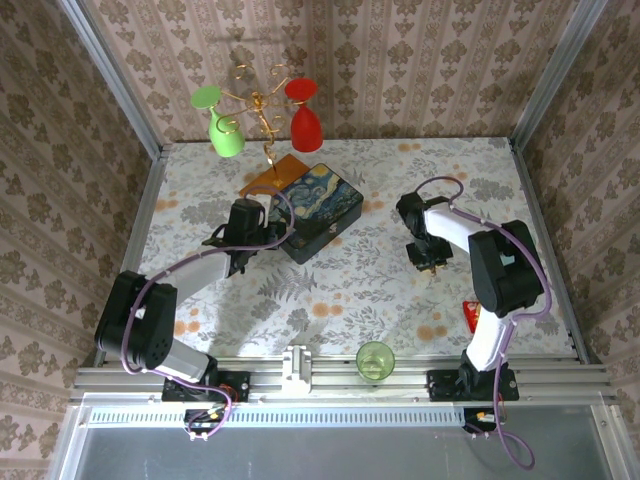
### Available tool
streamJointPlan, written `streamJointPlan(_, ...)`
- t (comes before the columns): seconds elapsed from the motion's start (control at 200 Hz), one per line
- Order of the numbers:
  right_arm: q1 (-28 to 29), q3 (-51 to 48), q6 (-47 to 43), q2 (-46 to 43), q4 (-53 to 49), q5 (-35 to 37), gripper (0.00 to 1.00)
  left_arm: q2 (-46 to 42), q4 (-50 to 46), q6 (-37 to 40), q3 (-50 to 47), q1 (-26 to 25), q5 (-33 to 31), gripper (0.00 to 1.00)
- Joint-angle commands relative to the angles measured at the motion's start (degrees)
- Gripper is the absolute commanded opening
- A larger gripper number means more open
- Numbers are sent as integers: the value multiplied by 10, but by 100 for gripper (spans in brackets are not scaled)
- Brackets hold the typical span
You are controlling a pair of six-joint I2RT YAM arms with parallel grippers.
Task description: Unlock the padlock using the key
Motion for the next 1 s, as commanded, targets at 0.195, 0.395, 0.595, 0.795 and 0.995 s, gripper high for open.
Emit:
streamJointPlan(0.195,-1,-7,-8,-7,20,-56,32,-8,-46,-4,-13,-5,13,49)
streamJointPlan(0.395,-1,-3,-4,-55,14,-50,39,-19,-56,-1,-13,-5,9,49)
streamJointPlan(0.595,-4,-7,-4,-90,9,-37,39,-24,-64,0,-12,-5,9,50)
streamJointPlan(0.795,-10,-31,3,-103,35,-42,38,-28,-64,-4,-14,-5,14,50)
streamJointPlan(0.995,-18,-45,9,-113,68,-52,38,-43,-80,-8,-7,-5,14,51)
